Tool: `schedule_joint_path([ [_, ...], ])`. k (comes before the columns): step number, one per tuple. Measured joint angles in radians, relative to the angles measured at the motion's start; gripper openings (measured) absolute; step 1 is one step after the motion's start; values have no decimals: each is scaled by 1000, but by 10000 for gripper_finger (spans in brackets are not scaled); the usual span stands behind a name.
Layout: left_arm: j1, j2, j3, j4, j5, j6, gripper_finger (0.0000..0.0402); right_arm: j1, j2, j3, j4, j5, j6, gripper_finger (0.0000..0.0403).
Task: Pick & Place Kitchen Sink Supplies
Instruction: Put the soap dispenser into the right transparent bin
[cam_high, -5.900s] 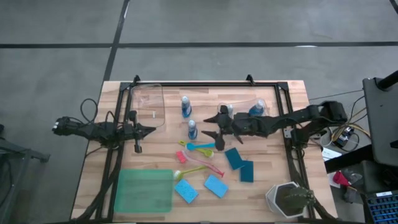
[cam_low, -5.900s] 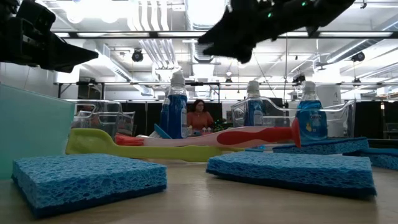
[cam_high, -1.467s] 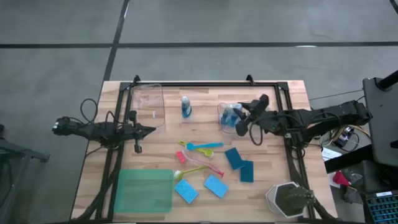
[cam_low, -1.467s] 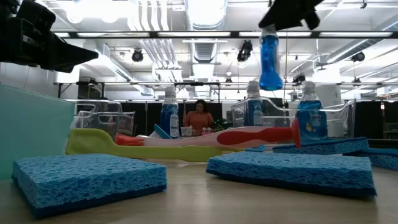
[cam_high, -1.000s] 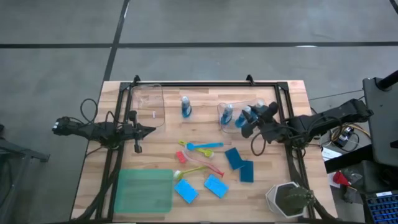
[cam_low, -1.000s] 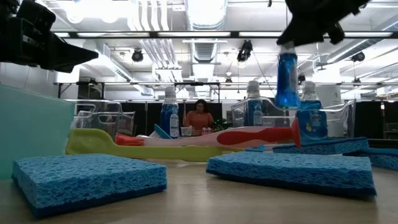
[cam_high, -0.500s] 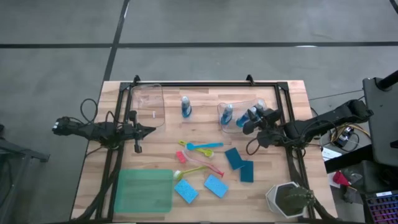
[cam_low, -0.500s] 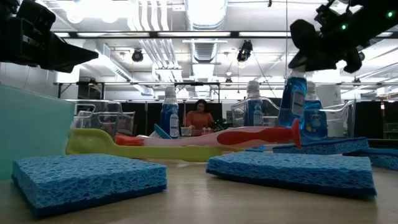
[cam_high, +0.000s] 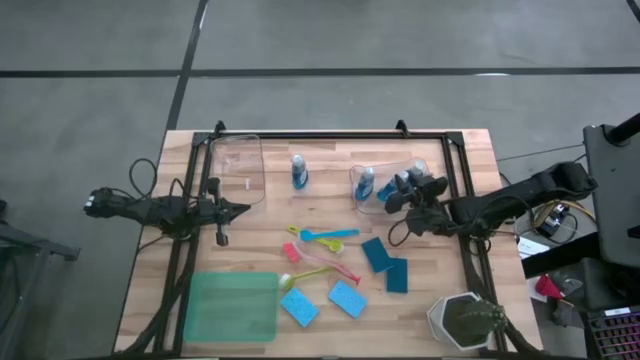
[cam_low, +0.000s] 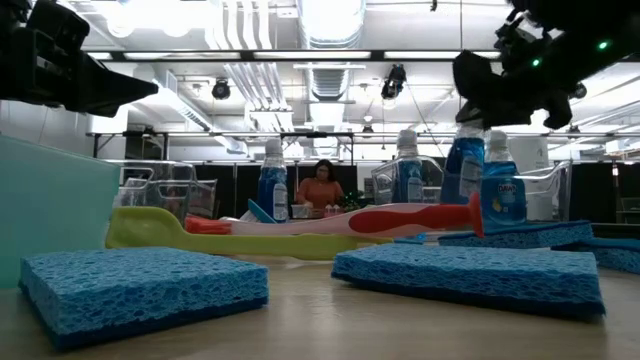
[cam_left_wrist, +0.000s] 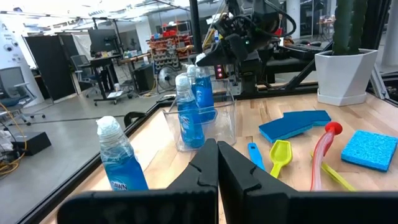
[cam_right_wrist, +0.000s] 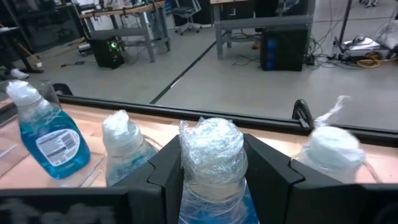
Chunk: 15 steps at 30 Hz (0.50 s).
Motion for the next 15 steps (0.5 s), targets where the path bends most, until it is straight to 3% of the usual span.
schedule_joint_path([
  [15,0,0,0,0,0,0,0,-62,99,0,24,-27,32,137],
])
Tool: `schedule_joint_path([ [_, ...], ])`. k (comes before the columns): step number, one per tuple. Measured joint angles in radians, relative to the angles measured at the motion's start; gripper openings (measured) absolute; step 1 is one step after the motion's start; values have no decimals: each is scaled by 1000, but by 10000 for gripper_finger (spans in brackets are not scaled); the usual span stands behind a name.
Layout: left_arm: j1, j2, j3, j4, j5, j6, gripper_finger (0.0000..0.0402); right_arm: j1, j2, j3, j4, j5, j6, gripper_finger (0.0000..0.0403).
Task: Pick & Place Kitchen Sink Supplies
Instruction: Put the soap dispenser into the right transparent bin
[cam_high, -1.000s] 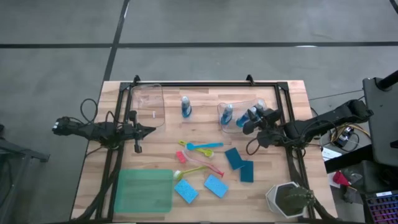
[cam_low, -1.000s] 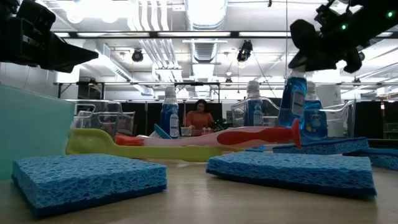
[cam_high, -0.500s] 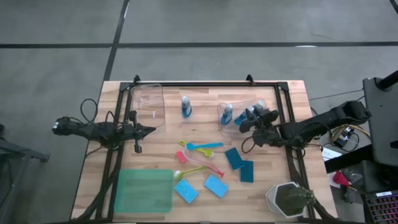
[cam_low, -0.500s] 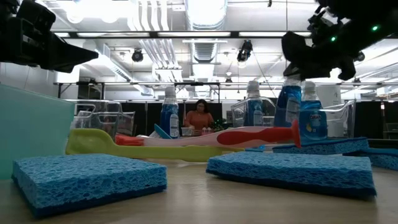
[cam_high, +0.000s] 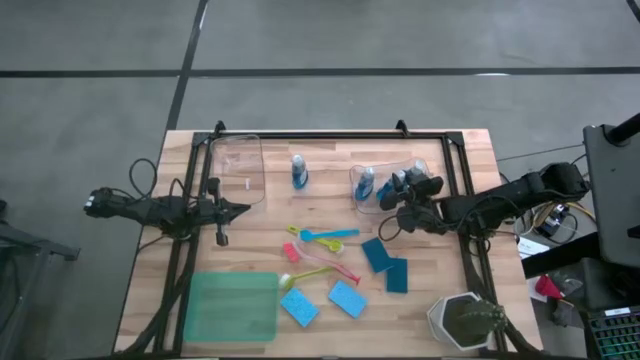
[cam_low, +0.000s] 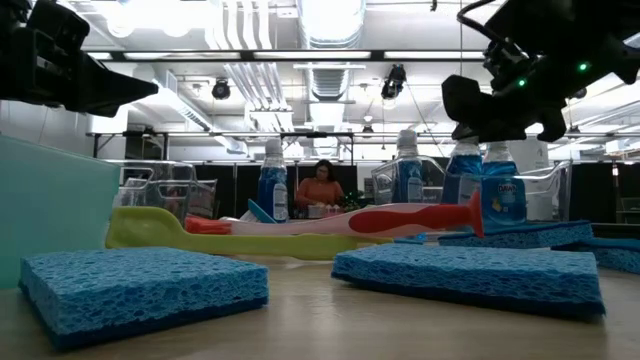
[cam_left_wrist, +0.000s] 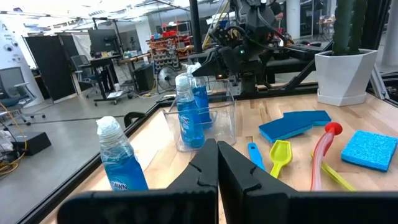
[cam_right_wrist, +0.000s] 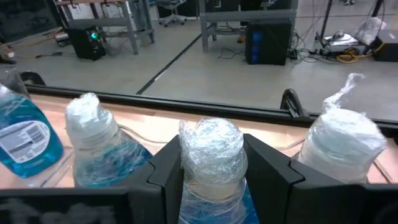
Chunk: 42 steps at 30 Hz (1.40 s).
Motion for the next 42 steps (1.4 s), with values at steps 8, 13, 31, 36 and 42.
schedule_joint_path([
  [8,0,0,0,0,0,0,0,-7,32,1,17,2,-2,137],
  [13,0,0,0,0,0,0,0,-10,33,1,21,2,-13,149],
  [31,0,0,0,0,0,0,0,-3,24,1,334,-5,-369,249],
  [36,0,0,0,0,0,0,0,24,24,1,555,-53,-608,258],
  [42,0,0,0,0,0,0,0,39,24,1,771,-382,-893,249],
])
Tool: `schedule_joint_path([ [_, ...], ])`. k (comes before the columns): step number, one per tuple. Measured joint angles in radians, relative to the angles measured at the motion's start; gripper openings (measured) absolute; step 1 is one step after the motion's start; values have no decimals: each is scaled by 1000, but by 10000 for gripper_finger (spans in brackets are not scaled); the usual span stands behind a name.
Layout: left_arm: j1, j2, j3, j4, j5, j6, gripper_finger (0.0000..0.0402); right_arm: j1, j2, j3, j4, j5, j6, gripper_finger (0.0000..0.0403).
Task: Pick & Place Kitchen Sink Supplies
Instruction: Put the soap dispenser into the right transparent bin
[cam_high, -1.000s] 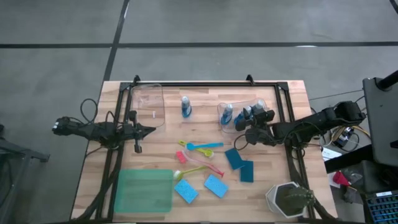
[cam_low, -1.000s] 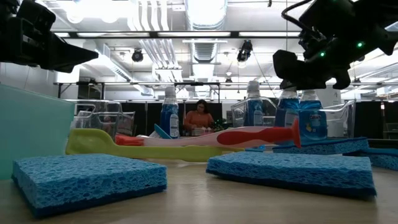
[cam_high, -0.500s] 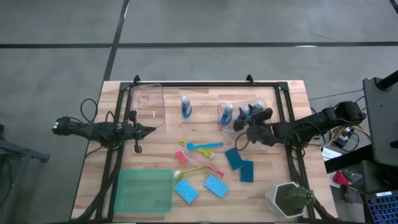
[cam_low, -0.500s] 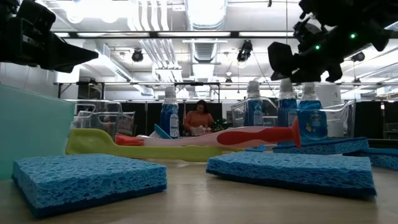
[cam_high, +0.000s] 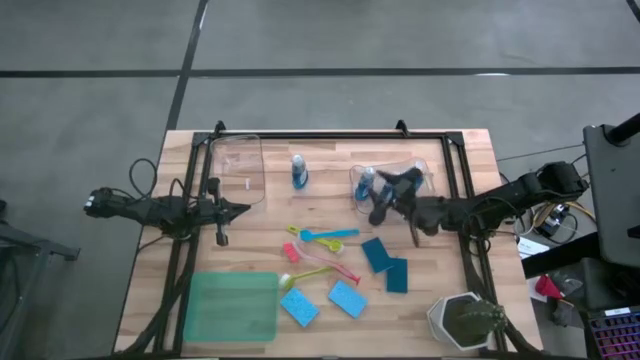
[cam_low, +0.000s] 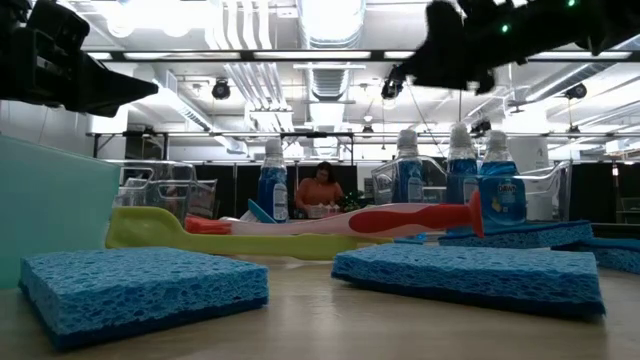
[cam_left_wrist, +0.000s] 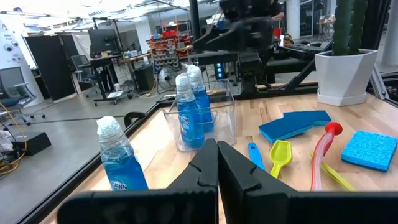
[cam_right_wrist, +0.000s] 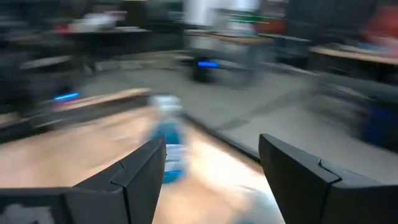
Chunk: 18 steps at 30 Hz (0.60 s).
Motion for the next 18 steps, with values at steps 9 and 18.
schedule_joint_path([
  [9,0,0,0,0,0,0,0,-52,1,0,27,-584,64,235],
  [18,0,0,0,0,0,0,0,-84,87,38,74,-508,112,237],
])
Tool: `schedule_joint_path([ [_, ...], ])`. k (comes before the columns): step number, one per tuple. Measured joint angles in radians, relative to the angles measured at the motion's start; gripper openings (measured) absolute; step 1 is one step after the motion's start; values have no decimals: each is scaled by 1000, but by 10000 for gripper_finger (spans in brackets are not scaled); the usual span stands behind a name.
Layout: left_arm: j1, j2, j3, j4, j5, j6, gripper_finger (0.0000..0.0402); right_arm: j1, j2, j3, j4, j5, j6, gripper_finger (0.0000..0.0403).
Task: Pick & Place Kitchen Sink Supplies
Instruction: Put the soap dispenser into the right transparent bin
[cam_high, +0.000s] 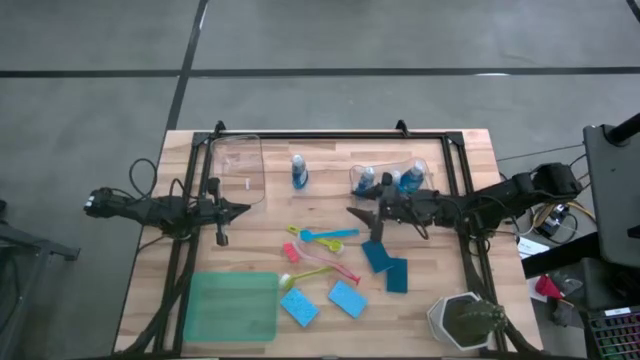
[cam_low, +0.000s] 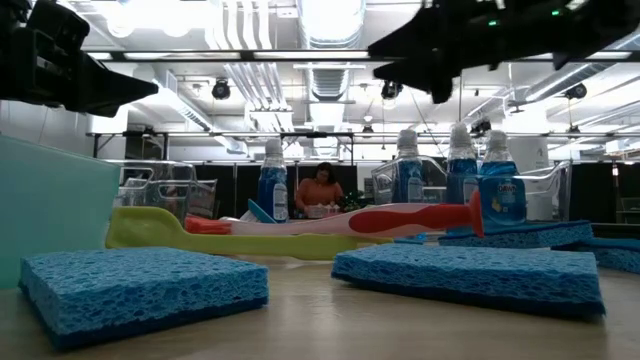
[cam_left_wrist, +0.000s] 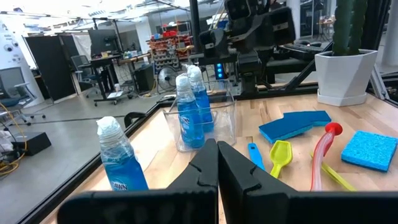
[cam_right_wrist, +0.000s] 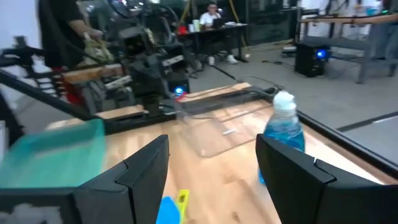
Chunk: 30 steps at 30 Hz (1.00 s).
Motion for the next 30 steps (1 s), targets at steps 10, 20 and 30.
schedule_joint_path([
  [10,0,3,0,0,0,0,0,-118,273,199,-5,-5,6,234],
  [20,0,6,0,0,0,0,0,-227,452,414,-127,-65,-13,299],
  [30,0,6,0,0,0,0,0,-290,603,636,-316,-114,-87,358],
])
